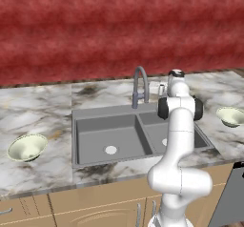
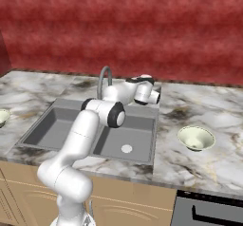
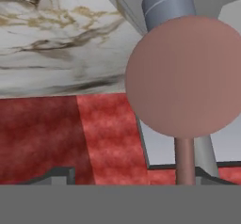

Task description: Rinse each bowl for a few seconds and place them down in the sink or on the counter.

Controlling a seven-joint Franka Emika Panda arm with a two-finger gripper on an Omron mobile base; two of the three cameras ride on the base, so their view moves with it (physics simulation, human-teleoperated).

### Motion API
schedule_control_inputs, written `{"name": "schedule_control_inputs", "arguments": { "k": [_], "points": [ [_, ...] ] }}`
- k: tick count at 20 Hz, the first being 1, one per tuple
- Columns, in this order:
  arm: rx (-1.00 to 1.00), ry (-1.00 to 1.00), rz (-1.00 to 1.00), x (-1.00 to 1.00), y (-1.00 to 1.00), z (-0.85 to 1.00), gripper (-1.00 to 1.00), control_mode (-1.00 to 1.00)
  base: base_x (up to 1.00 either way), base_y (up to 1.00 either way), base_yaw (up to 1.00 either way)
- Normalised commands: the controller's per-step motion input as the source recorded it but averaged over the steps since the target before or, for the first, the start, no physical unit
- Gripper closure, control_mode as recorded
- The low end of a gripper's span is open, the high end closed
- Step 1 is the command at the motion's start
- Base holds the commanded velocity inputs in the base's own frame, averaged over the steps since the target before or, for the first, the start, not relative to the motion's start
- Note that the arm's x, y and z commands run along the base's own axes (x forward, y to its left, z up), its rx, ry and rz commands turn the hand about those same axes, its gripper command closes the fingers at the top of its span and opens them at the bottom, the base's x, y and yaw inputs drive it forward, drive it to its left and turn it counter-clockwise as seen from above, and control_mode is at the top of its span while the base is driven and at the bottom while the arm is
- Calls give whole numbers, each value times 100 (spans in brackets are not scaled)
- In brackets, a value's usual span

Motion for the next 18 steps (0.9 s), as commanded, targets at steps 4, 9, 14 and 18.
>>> {"name": "schedule_control_inputs", "arguments": {
  "k": [4,9,14,18],
  "points": [
    [1,2,-2,4,0,0,100,-100,0,0,0],
    [0,0,-8,0,-9,-1,100,-100,0,0,0],
    [3,0,-17,0,-36,-10,100,-100,0,0,0],
    [5,0,-18,0,-49,-13,100,-100,0,0,0]
  ]
}}
